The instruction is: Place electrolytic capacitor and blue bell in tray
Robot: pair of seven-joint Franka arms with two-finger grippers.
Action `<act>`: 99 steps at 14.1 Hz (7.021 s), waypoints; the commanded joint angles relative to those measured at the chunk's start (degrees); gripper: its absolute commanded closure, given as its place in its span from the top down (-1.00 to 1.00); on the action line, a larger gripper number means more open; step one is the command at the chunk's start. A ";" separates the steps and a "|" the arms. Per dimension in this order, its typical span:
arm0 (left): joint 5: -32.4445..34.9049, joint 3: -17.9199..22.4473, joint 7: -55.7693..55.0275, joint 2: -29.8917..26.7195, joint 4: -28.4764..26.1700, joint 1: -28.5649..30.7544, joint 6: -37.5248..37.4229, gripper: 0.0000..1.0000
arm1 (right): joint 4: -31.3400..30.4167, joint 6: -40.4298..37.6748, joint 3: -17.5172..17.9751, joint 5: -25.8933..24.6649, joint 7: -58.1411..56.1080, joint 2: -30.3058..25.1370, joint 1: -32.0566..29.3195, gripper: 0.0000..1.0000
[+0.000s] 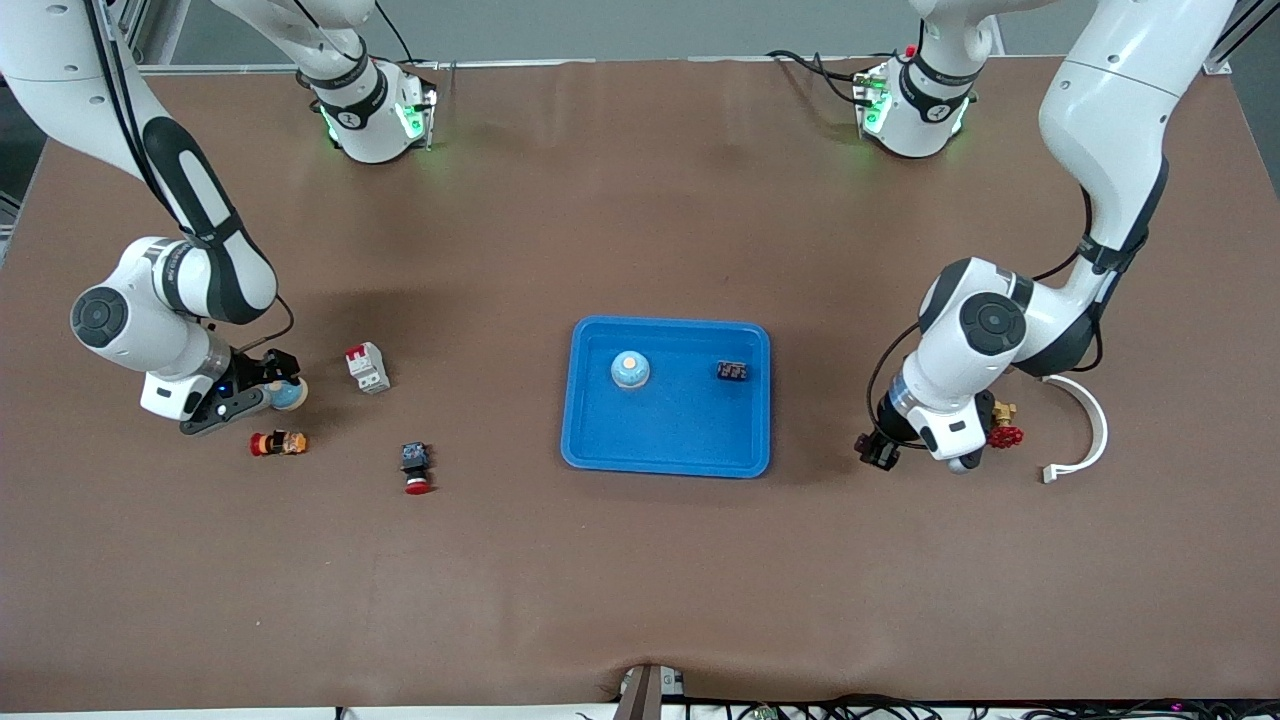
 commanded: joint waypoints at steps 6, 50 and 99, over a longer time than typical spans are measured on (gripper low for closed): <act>-2.02 -2.95 -19.56 0.72 7.75 -5.72 -9.54 -1.00 | -0.41 1.79 1.02 -0.17 -0.85 1.01 -0.76 1.00; 1.15 11.38 -29.36 13.30 24.37 -31.40 -20.78 1.00 | 30.35 -35.56 1.10 6.05 41.48 -1.19 22.69 0.16; -2.82 11.56 76.48 10.31 24.80 -1.08 -15.26 1.00 | 48.81 -13.42 -0.30 1.59 93.11 27.37 49.69 0.16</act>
